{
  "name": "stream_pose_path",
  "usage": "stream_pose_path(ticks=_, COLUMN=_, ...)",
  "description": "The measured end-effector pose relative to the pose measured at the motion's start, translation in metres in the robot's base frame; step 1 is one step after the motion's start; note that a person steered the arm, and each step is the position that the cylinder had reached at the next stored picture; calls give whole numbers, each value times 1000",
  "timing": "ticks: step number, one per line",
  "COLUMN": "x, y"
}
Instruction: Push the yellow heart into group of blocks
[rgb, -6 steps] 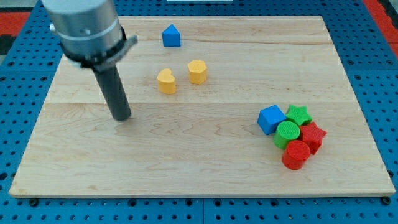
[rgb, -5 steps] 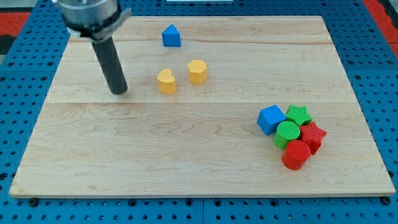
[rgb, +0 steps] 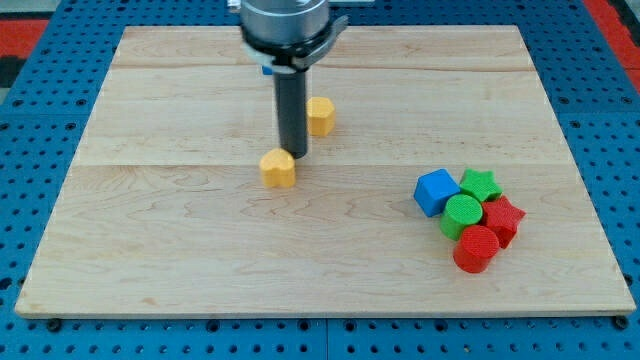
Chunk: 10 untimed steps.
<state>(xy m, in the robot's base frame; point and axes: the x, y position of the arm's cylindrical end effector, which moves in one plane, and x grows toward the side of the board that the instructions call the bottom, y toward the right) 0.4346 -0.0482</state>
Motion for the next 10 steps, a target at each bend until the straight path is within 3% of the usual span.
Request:
stream_pose_path(ticks=1, x=6, y=-32)
stream_pose_path(ticks=4, x=62, y=-53)
stream_pose_path(ticks=5, x=75, y=-22)
stream_pose_path(ticks=6, x=55, y=39)
stream_pose_path(ticks=8, x=49, y=75)
stream_pose_path(ticks=9, x=51, y=121)
stream_pose_path(ticks=10, x=55, y=110)
